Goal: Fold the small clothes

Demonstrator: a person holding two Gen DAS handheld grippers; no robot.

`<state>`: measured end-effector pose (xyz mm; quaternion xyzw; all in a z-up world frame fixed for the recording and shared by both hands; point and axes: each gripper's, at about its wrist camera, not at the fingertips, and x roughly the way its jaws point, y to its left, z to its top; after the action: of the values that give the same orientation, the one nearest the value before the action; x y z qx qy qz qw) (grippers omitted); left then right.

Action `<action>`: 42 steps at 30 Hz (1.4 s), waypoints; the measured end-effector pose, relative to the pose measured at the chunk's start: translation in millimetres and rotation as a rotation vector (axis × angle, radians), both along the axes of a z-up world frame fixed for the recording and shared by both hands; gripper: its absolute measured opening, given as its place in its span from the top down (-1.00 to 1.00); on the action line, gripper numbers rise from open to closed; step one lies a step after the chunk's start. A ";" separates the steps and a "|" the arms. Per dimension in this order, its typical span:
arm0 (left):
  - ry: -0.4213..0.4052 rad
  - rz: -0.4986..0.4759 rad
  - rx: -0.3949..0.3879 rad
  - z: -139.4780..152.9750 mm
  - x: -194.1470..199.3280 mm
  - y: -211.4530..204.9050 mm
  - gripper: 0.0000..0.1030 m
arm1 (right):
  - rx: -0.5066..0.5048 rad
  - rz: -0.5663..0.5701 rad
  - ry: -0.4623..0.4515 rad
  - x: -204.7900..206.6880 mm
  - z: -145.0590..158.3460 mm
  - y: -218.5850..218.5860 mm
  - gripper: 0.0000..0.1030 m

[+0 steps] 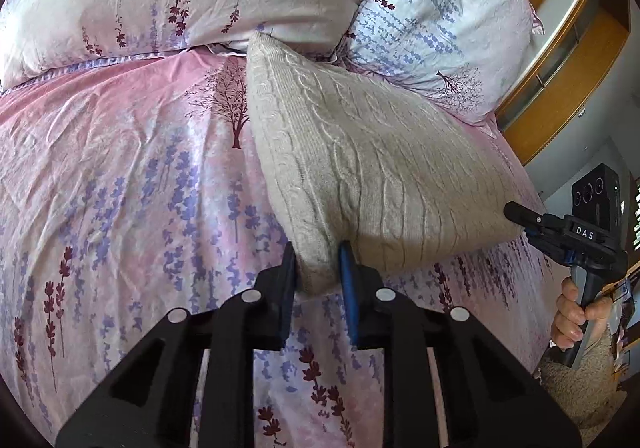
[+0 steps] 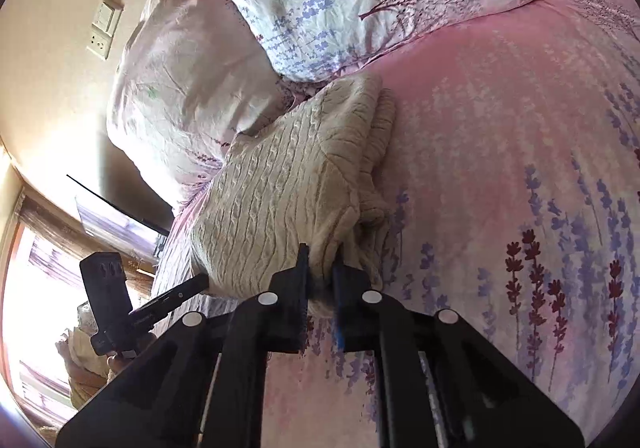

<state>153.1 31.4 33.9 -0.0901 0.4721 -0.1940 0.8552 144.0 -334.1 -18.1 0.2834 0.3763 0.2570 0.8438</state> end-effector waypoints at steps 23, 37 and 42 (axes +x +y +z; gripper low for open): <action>-0.302 0.054 0.253 39.1 -27.4 -49.3 -0.13 | -0.318 -0.055 -0.199 -19.8 32.6 53.4 0.40; -0.215 0.111 0.232 22.1 -37.8 -29.5 -0.59 | -0.370 -0.152 -0.170 -44.6 26.1 47.6 -0.59; -0.131 0.138 0.255 5.5 -53.3 -15.2 -0.67 | -0.549 -0.205 -0.151 -63.7 15.3 66.3 -0.97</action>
<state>99.9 16.1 39.4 -0.0002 0.4288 -0.0788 0.9000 80.3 -267.8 -2.8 0.0614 0.3375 0.0795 0.9359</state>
